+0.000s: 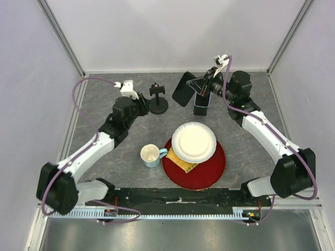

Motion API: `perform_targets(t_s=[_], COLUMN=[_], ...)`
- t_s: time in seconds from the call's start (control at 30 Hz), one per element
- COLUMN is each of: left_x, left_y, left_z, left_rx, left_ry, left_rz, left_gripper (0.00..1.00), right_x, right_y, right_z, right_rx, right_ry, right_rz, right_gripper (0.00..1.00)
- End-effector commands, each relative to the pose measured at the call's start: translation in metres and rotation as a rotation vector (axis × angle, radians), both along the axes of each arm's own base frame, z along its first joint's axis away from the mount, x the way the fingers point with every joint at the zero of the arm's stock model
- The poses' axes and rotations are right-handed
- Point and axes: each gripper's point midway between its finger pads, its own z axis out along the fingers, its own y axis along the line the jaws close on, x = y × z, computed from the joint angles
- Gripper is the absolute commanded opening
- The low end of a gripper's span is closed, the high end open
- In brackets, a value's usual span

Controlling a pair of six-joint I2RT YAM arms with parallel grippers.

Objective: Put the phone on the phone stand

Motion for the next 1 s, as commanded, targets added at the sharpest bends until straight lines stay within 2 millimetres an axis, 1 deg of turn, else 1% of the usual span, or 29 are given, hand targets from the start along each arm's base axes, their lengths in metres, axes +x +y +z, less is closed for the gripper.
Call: perform_targets(t_s=[0.0, 0.07, 0.1, 0.13, 0.17, 0.2, 0.23, 0.27, 0.3, 0.37, 0.4, 0.5, 0.53, 0.73, 0.77, 0.83, 0.87, 0.93, 0.97], left_x=[0.035, 0.043, 0.047, 0.051, 0.057, 0.062, 0.065, 0.067, 0.071, 0.076, 0.082, 0.088, 0.089, 0.093, 0.093, 0.092, 0.093, 0.093, 0.094], left_y=[-0.013, -0.022, -0.022, -0.020, -0.020, -0.017, -0.017, -0.017, -0.018, -0.018, -0.016, -0.017, -0.018, -0.015, -0.016, -0.017, -0.017, -0.019, -0.019], left_z=[0.019, 0.016, 0.013, 0.011, 0.002, 0.004, 0.003, 0.002, 0.005, 0.006, 0.003, 0.001, -0.002, -0.003, -0.005, -0.008, -0.007, -0.011, -0.012], left_rx=[0.089, 0.095, 0.115, 0.132, 0.156, 0.187, 0.201, 0.211, 0.218, 0.227, 0.235, 0.235, 0.238, 0.285, 0.290, 0.293, 0.290, 0.297, 0.299], left_ry=[-0.148, -0.188, -0.191, -0.191, -0.177, -0.193, -0.201, -0.208, -0.238, -0.248, -0.238, -0.234, -0.228, -0.258, -0.259, -0.263, -0.271, -0.272, -0.272], left_rz=[-0.032, -0.064, -0.059, -0.045, -0.035, -0.019, -0.016, -0.014, -0.012, 0.001, 0.024, 0.035, 0.030, 0.041, 0.034, 0.024, 0.026, 0.017, 0.014], left_gripper=[0.38, 0.38, 0.39, 0.40, 0.40, 0.40, 0.40, 0.40, 0.40, 0.37, 0.36, 0.34, 0.33, 0.31, 0.30, 0.29, 0.29, 0.28, 0.27], right_x=[-0.001, 0.004, 0.006, 0.010, 0.011, 0.011, 0.014, 0.014, 0.014, 0.017, 0.017, 0.020, 0.022, 0.028, 0.030, 0.032, 0.034, 0.038, 0.041], right_y=[-0.010, -0.009, -0.009, -0.007, -0.005, -0.003, -0.002, 0.000, 0.001, 0.003, 0.004, 0.004, 0.005, 0.008, 0.008, 0.014, 0.017, 0.024, 0.028], right_z=[0.025, 0.020, 0.018, 0.011, 0.011, 0.012, 0.007, 0.007, 0.007, 0.005, 0.004, 0.002, 0.000, 0.002, 0.007, 0.005, 0.014, 0.013, 0.030], right_rx=[-0.037, -0.045, -0.045, -0.048, -0.043, -0.034, -0.034, -0.031, -0.026, -0.025, -0.024, -0.028, -0.032, -0.041, -0.045, -0.061, -0.062, -0.091, -0.085], right_ry=[-0.139, -0.125, -0.121, -0.103, -0.103, -0.103, -0.092, -0.090, -0.088, -0.080, -0.079, -0.071, -0.069, -0.068, -0.079, -0.071, -0.088, -0.086, -0.118], right_rz=[-0.041, -0.035, -0.031, -0.024, -0.019, -0.005, 0.000, 0.008, 0.018, 0.023, 0.024, 0.022, 0.021, 0.018, 0.010, 0.009, 0.008, -0.007, -0.012], right_gripper=[0.00, 0.00, 0.00, 0.00, 0.00, 0.00, 0.00, 0.00, 0.00, 0.00, 0.00, 0.00, 0.00, 0.00, 0.00, 0.00, 0.00, 0.00, 0.00])
